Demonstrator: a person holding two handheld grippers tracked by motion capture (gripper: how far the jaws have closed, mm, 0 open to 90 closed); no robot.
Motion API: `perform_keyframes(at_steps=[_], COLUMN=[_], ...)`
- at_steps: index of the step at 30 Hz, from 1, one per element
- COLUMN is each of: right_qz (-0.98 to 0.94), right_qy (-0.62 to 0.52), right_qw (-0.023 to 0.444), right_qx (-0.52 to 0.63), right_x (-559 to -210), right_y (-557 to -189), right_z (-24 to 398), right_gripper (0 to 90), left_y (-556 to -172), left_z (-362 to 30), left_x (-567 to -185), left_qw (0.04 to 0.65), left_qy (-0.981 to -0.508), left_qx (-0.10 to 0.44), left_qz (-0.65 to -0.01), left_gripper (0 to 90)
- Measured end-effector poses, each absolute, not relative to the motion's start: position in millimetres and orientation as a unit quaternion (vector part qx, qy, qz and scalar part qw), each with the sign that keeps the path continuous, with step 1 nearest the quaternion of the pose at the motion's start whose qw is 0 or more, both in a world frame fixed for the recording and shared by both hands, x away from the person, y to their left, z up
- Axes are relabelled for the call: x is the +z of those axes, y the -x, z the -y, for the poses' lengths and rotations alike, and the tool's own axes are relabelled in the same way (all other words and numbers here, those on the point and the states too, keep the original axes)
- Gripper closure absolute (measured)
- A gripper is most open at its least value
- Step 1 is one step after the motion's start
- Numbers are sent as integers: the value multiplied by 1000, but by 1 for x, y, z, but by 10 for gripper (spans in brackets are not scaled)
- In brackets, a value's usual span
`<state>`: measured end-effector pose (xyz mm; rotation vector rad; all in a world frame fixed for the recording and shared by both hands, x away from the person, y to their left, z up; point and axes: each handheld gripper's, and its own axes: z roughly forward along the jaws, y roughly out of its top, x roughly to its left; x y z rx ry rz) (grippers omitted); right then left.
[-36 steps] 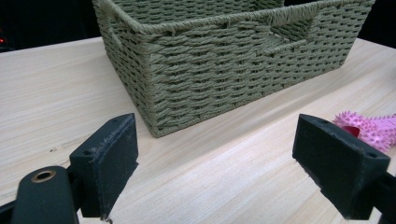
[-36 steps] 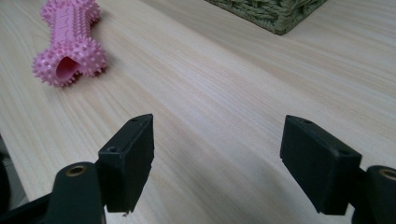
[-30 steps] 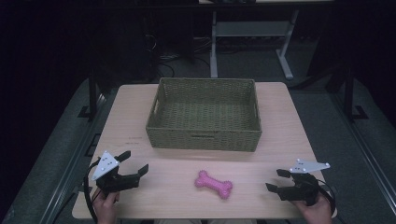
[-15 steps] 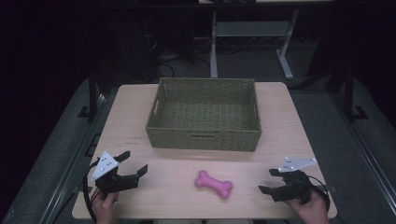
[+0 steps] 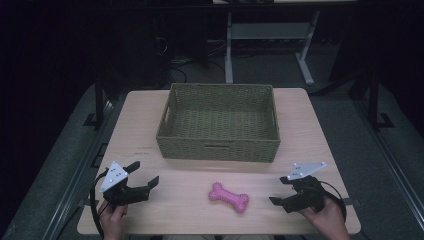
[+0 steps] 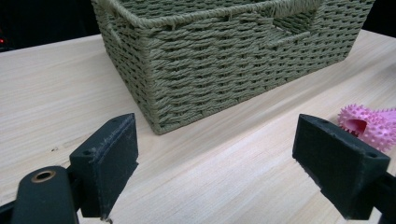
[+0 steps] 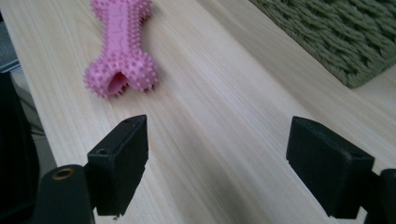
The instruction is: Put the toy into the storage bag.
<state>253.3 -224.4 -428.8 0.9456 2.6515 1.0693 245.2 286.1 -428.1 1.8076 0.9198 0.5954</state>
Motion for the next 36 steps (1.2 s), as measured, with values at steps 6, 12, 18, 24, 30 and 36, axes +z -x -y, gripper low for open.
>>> perform_keyframes(at_steps=[6,12,18,24,30,36], right_qz=[-885,-893,-896,-898,-902,-909], right_qy=[-304,-290,-285,-281,-276,-264], right_qw=[56,56,55,51,45,43], right_qx=[348,341,336,336,328,319], right_x=[-423,-417,-412,-406,-403,-402], right_y=[-258,-262,-265,-269,-271,-274], right_z=[216,208,202,197,190,181], right_gripper=[195,195,190,185,176,174], left_y=[-247,-248,-247,-247,-247,-247], left_z=[-288,-288,-289,-289,-289,-289], left_x=[-429,-430,-430,-429,-429,-429], left_qw=[491,491,492,493,492,492], left_qy=[-744,-743,-743,-742,-742,-743], left_qx=[243,241,242,242,242,243], left_qz=[-382,-385,-384,-384,-384,-383], left_gripper=[138,138,138,138,138,138])
